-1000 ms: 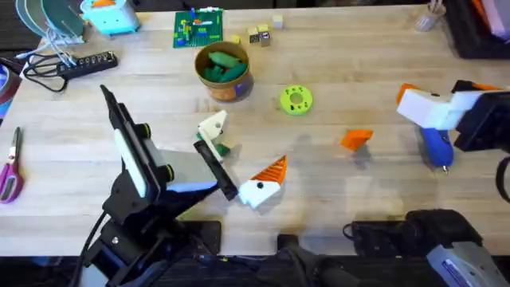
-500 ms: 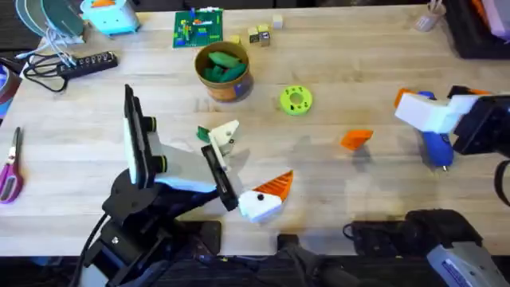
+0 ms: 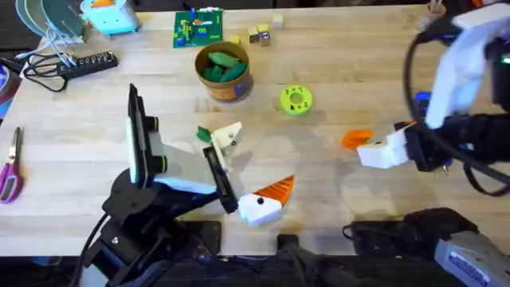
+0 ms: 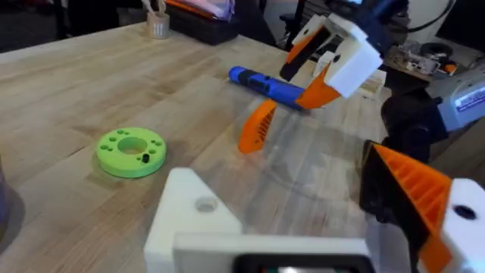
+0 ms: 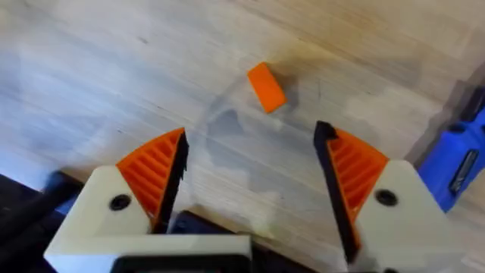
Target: Pick up the gripper from the table and insert it into the empty holder that is missing its gripper. Then pick up a screw, insert it into the mounting hole, and use the screwdriver to tighten it. Finally, clean up the table by picking up the vegetable and placing it into the bucket.
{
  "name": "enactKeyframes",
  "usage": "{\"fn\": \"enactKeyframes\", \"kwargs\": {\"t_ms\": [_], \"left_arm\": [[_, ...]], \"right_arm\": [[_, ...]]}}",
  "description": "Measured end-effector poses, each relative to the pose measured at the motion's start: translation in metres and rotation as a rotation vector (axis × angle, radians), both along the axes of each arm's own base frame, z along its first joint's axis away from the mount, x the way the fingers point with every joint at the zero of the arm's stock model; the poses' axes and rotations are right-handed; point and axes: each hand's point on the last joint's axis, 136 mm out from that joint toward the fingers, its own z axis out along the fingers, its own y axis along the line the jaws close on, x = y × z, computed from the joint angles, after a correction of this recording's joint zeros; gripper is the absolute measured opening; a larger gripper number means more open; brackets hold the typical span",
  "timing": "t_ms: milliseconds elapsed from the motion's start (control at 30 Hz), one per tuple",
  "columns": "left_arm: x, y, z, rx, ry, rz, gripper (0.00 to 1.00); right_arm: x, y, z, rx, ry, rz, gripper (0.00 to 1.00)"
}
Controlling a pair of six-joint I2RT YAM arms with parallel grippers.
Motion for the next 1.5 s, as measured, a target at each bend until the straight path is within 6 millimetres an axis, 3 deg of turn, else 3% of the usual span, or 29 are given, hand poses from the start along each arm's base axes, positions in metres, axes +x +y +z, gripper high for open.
{"fn": "enactKeyframes", "kwargs": {"t_ms": [267, 433, 633, 867, 1000, 1100, 1267, 1367, 1433, 1467, 1500], "left_arm": [[0.0, 0.0, 0.0, 0.0, 0.0, 0.0, 0.992], [0.0, 0.0, 0.0, 0.0, 0.0, 0.0, 0.992], [0.0, 0.0, 0.0, 0.0, 0.001, 0.0, 0.992], [0.0, 0.0, 0.0, 0.0, 0.0, 0.0, 0.992], [0.0, 0.0, 0.0, 0.0, 0.001, 0.0, 0.992], [0.0, 0.0, 0.0, 0.0, 0.001, 0.0, 0.992], [0.0, 0.0, 0.0, -0.001, 0.002, 0.0, 0.992], [0.0, 0.0, 0.0, -0.001, 0.003, 0.0, 0.992], [0.0, 0.0, 0.0, -0.001, 0.003, 0.0, 0.992], [0.0, 0.0, 0.0, -0.001, 0.003, 0.0, 0.992], [0.0, 0.0, 0.0, -0.001, 0.003, 0.0, 0.992]], "right_arm": [[0.019, -0.006, -0.039, -0.224, 0.119, 0.212, 0.991], [0.042, -0.003, -0.052, -0.285, 0.103, 0.302, 0.967], [0.04, -0.006, -0.064, -0.313, 0.158, 0.333, 0.766], [0.04, -0.007, -0.064, -0.32, 0.155, 0.345, 0.409], [0.04, -0.006, -0.063, -0.318, 0.153, 0.349, 0.072], [0.041, -0.004, -0.062, -0.31, 0.143, 0.352, 0.011], [0.041, -0.001, -0.032, -0.266, 0.045, 0.282, 0.01], [0.037, 0.012, -0.012, -0.155, -0.022, 0.233, 0.009], [0.036, 0.031, 0.006, -0.019, -0.085, 0.225, 0.009], [0.041, 0.066, 0.035, 0.229, -0.185, 0.235, 0.009], [0.041, 0.078, 0.043, 0.317, -0.198, 0.238, 0.009]]}}
